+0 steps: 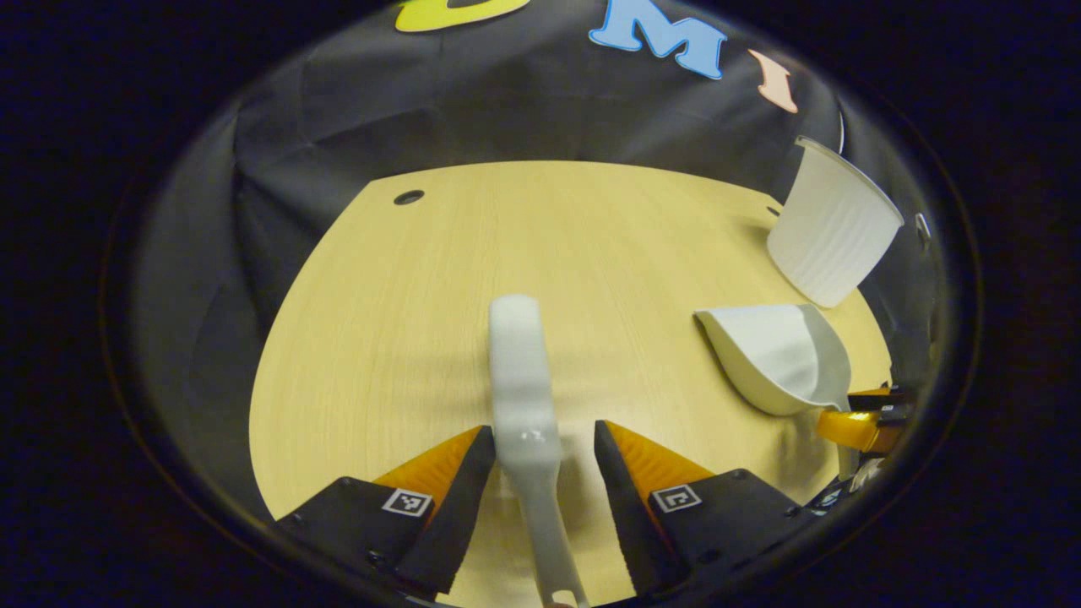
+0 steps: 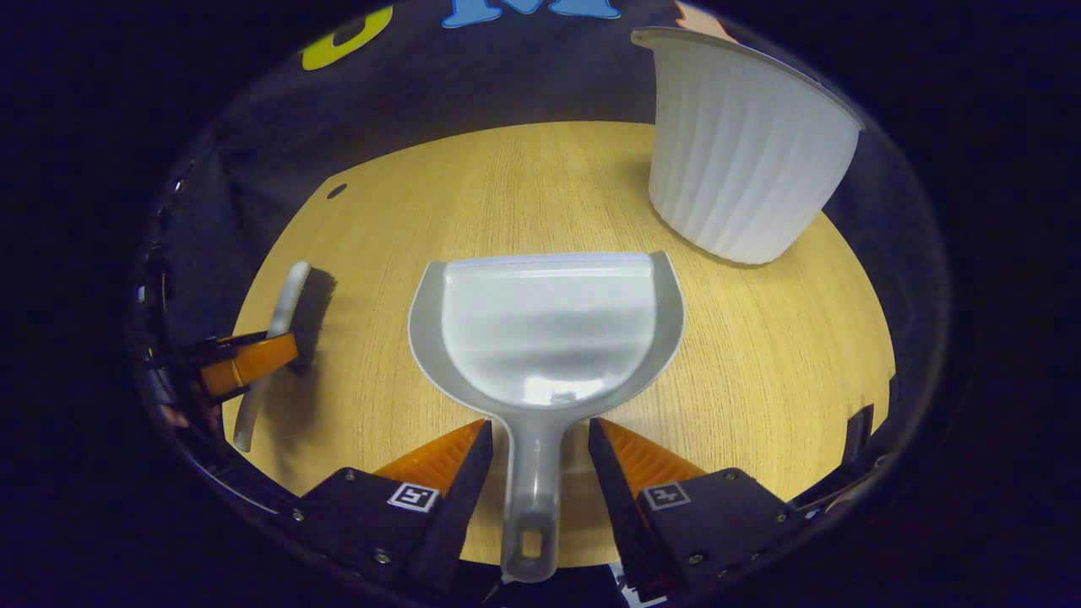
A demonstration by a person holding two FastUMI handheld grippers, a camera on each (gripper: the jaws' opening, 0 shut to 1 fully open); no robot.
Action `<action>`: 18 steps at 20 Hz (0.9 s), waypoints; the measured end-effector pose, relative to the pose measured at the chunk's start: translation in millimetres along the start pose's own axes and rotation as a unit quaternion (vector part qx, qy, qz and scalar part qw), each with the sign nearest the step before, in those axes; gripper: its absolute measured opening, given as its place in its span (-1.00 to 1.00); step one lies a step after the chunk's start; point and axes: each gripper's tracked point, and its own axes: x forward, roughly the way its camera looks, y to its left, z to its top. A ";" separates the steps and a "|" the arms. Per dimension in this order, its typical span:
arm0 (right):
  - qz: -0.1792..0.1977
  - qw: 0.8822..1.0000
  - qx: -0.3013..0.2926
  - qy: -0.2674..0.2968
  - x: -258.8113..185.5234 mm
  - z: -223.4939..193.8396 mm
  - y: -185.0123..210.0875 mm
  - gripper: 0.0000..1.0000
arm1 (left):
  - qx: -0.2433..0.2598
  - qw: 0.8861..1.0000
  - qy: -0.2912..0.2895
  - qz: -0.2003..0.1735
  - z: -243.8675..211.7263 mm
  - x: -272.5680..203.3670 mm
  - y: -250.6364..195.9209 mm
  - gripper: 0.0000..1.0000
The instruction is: Pick up the small broom and dustpan from the desktop, sweep the trash into the dustpan with the broom, and then empty the trash into the garbage bin.
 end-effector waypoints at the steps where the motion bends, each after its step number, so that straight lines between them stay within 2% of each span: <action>1: 0.001 1.000 -0.002 -0.006 -4.2 2.7 -1.0 0.72 | 0.002 1.000 -0.015 0.005 6.5 -1.2 3.3 0.69; 3: 0.007 1.000 -0.002 -0.026 -17.0 11.3 -0.1 0.92 | 0.002 0.999 -0.049 0.014 20.5 -3.9 10.8 0.90; 4: 0.007 0.999 -0.005 -0.039 -21.4 16.3 -2.4 0.94 | -0.002 0.998 -0.066 0.017 24.7 -8.0 10.1 0.94; 8: -0.008 0.992 -0.039 -0.122 -54.4 52.0 -13.7 0.96 | -0.018 0.987 -0.157 0.036 53.8 -34.4 13.0 0.90; 10: -0.017 0.981 -0.063 -0.183 -73.6 76.5 -18.5 0.96 | -0.026 0.977 -0.206 0.041 66.8 -49.0 7.0 0.94; 13: -0.026 0.958 -0.094 -0.271 -101.4 108.9 -21.0 0.95 | -0.039 0.964 -0.260 0.048 89.0 -68.7 2.9 0.89; 14: -0.025 0.950 -0.099 -0.296 -109.5 115.8 -20.9 0.96 | -0.043 0.959 -0.276 0.050 93.7 -75.0 -1.2 0.94; 18: -0.014 0.921 -0.103 -0.375 -149.0 141.8 -18.8 0.94 | -0.047 0.941 -0.331 0.058 111.2 -113.2 -15.5 0.89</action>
